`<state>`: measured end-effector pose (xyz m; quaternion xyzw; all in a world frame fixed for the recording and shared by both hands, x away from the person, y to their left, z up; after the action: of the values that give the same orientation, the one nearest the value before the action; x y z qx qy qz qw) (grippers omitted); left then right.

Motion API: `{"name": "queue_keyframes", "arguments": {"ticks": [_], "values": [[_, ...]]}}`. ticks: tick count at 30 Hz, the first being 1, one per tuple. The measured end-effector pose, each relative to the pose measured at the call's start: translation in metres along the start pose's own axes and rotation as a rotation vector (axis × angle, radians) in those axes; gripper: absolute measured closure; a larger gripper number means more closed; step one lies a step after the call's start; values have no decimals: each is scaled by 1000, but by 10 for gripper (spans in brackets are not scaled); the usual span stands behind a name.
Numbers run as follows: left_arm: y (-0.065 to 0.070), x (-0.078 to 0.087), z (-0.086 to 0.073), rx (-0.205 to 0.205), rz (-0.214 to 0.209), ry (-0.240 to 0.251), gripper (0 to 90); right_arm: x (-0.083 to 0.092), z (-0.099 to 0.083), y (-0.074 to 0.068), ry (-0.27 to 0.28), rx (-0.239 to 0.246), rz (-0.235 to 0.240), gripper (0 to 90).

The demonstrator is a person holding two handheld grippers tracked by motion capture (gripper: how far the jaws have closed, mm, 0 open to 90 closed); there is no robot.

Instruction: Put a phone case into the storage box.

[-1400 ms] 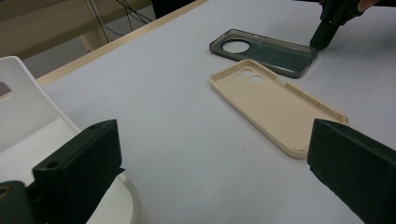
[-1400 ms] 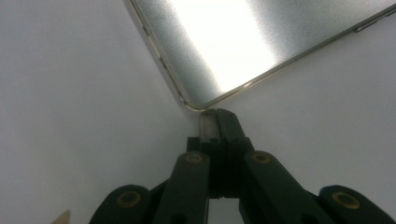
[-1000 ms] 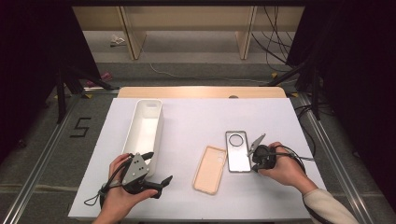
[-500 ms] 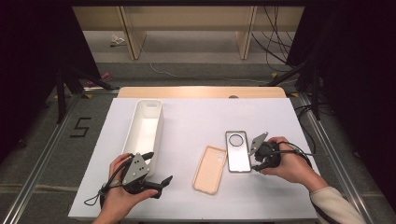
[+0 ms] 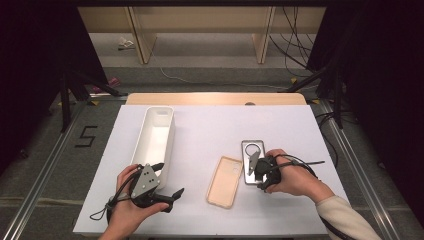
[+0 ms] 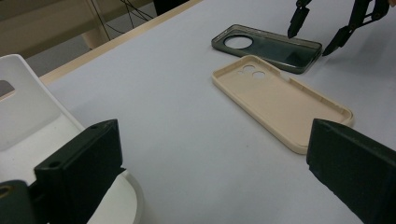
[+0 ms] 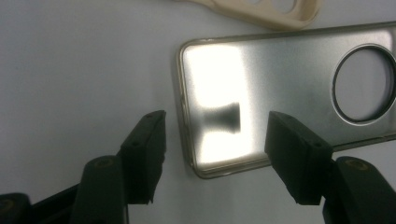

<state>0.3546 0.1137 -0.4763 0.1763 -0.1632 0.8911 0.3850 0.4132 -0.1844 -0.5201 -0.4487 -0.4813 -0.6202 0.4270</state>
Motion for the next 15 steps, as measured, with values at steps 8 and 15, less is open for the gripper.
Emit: {"name": "queue_keyframes", "arguments": {"ticks": [8,15], "values": [[0,-1,0,-1,0,1,28,-7,4,-4,-42,31,17,451],[-2,-3,-1,-8,-1,-2,28,-8,4,-2,-47,35,15,454]]}}
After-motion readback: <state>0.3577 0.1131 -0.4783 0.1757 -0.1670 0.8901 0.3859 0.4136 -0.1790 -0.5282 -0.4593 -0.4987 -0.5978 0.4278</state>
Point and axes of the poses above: each handheld gripper's, and its own axes: x roughly backward along the jaws, z roughly out of its top, y roughly to its right, the point moved 8 cm from there along -x, roughly forward along the jaws, and after that the axes turned 3 degrees about -x, right-handed, at the moved point
